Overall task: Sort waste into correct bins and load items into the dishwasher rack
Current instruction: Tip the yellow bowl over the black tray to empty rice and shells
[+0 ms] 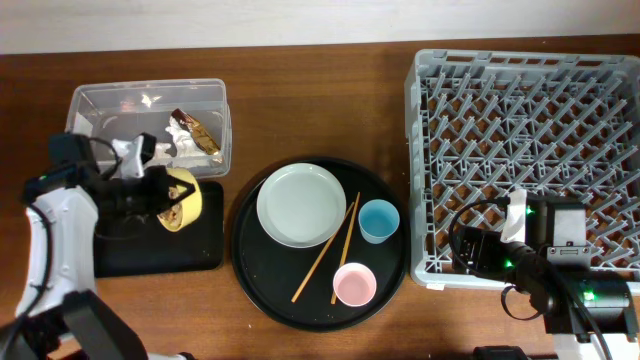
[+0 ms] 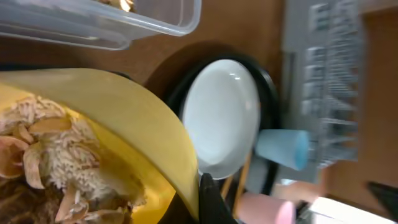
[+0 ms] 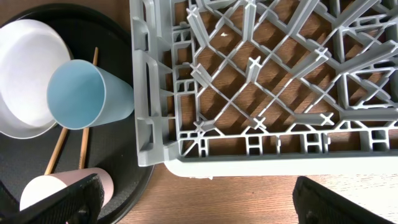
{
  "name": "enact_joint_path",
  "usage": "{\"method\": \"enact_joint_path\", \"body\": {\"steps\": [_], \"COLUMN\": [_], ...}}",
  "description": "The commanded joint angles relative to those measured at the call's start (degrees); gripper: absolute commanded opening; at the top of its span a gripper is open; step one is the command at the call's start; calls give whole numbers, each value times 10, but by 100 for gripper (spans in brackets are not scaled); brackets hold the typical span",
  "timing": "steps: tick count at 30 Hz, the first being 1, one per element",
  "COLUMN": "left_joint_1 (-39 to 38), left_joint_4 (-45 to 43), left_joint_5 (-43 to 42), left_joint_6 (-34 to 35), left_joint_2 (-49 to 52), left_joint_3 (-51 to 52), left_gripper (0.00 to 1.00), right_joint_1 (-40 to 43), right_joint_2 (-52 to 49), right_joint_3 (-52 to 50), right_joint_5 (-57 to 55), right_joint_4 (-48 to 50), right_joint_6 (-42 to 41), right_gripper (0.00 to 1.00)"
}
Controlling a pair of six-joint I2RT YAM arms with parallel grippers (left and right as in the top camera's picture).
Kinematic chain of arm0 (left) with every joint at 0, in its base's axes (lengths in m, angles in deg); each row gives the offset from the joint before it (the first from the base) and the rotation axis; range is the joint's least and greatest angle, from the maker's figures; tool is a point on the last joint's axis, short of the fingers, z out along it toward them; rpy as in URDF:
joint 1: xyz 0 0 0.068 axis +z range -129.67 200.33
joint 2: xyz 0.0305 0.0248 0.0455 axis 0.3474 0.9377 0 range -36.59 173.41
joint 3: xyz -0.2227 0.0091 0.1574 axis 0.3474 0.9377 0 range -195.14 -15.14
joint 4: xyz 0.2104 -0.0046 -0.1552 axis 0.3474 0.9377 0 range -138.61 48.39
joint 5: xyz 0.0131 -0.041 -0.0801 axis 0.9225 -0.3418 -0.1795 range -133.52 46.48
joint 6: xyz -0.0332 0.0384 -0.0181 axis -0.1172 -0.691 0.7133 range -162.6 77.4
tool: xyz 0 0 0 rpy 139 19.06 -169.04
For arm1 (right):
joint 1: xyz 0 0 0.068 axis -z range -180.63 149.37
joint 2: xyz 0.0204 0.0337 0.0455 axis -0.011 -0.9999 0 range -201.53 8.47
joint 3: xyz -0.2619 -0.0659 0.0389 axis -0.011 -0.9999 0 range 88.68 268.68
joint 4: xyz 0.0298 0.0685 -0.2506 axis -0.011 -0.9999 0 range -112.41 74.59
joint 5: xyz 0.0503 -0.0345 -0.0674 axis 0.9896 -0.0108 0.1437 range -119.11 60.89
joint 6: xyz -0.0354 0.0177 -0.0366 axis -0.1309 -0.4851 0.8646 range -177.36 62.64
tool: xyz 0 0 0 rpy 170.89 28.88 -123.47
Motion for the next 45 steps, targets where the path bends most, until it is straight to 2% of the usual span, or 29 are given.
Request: {"method": "enact_joint_path", "body": {"steps": [1,7,16,20,22,23,24,25,26,29,30,31,33,34,35,36,37,38,40,41,42,44,45], "left_joint_1": [43,84,97,98,97,97,98,103,106,106,109,109,109,110,113,113,112,112,114,112,112,115,115], "left_joint_4": [-1,5,5,5,22,42,46,3,2,24,14,38,63,43,44,68,90,80,76,108,100,96,125], "left_joint_5": [-127,-259,-261,-206,-261,-316,-332,-276,-266,-318,-303,-322,-350,-339,-334,-347,-353,-348,-355,-377,-373,-372,-393], "left_joint_6": [-53,-52,-111,-113,-120,-184,-224,-205,-168,-233,-232,-234,-315,-313,-276,-282,-349,-359,-306,-383,-393,-351,-398], "left_joint_2": [57,118,124,124,124,123,123,124,124,123,123,123,123,124,124,123,122,123,124,121,121,123,119], "left_joint_3": [27,52,59,59,59,59,59,59,59,59,59,59,59,59,59,59,59,59,59,59,59,59,59], "left_gripper": [0,0,0,0,0,0,0,0,0,0,0,0,0,0,0,0,0,0,0,0,0,0,0], "right_joint_1": [-3,-3,-3,-3,-3,-3,-3,-3,-3,-3,-3,-3,-3,-3,-3,-3,-3,-3,-3,-3,-3,-3,-3], "right_joint_2": [3,3,3,3,3,3,3,3,3,3,3,3,3,3,3,3,3,3,3,3,3,3,3], "right_joint_3": [10,10,10,10,10,10,10,10,10,10,10,10,10,10,10,10,10,10,10,10,10,10,10], "right_joint_5": [-3,-3,-3,-3,-3,-3,-3,-3,-3,-3,-3,-3,-3,-3,-3,-3,-3,-3,-3,-3,-3,-3,-3], "right_joint_4": [0,-5,-4,-3,-3,-4,-4,-3,-3,-3,-4,-4,-3,-3,-3,-4,-3,-4,-4,-3,-4,-4,-4], "right_joint_6": [-4,-4,-4,-4,-4,-4,-4,-4,-4,-4,-4,-4,-4,-4,-4,-4,-4,-4,-4,-4,-4,-4,-4], "right_gripper": [98,98,98,98,98,98,98,98,98,98,98,98,98,98,98,98,98,98,98,98,98,98,98]}}
